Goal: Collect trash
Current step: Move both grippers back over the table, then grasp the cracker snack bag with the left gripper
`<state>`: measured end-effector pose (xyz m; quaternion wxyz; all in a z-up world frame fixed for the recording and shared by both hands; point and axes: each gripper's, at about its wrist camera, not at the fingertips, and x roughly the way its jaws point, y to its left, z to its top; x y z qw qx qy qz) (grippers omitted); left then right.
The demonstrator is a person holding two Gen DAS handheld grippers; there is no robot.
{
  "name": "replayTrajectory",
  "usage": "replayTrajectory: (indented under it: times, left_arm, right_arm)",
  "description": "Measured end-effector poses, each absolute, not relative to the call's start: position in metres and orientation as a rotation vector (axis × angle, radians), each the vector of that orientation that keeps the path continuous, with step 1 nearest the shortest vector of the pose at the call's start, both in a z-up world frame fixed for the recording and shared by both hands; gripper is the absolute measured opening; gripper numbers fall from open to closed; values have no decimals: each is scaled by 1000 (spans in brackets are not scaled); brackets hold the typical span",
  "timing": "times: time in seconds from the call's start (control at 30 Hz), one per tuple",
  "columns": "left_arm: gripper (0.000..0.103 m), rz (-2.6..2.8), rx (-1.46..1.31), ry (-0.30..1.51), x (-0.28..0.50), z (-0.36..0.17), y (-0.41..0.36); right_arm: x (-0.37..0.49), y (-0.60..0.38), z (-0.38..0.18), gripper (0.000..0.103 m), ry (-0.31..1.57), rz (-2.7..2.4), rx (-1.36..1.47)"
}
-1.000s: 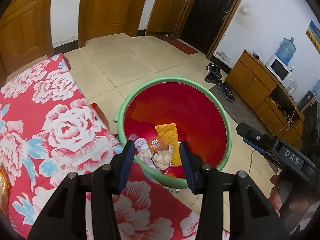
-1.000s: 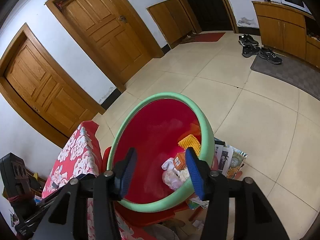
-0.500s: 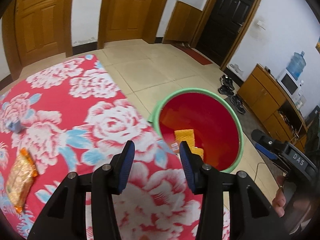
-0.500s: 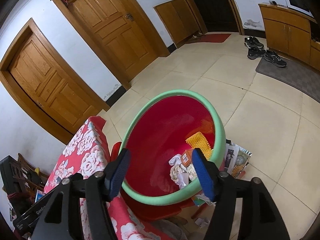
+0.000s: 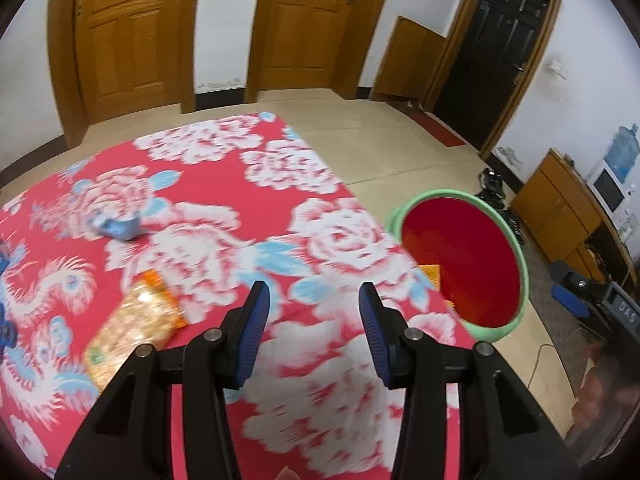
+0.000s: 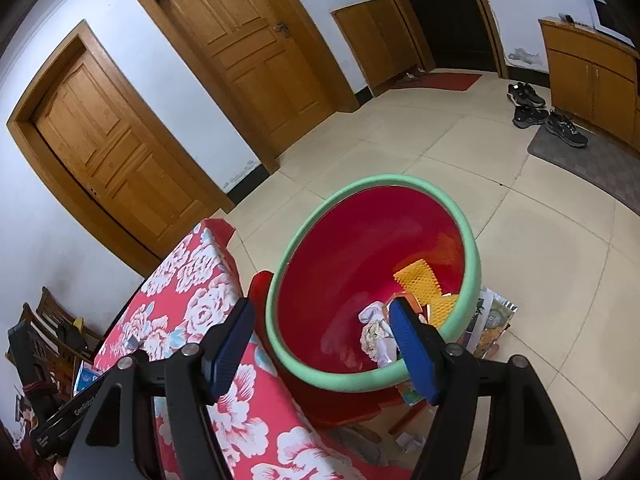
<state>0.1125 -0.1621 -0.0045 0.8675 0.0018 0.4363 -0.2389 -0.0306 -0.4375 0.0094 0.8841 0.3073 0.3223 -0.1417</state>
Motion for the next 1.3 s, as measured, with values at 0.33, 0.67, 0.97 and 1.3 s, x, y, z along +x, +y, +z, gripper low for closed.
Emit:
replayTrajectory:
  times: [0.33, 0.67, 0.97, 1.3]
  left_arm:
    - [46, -375, -29, 917, 120, -13, -102]
    - [47, -307, -4, 962, 129, -28, -66]
    - [63, -302, 45, 967, 131, -39, -65]
    - [62, -278, -35, 1016, 143, -54, -50]
  right_arm:
    - [-24, -413, 13, 74, 689, -257, 613]
    - [-18, -393, 14, 74, 712, -232, 592]
    - [-14, -384, 16, 74, 724, -220, 592]
    - [-6, -371, 23, 74, 728, -187, 567]
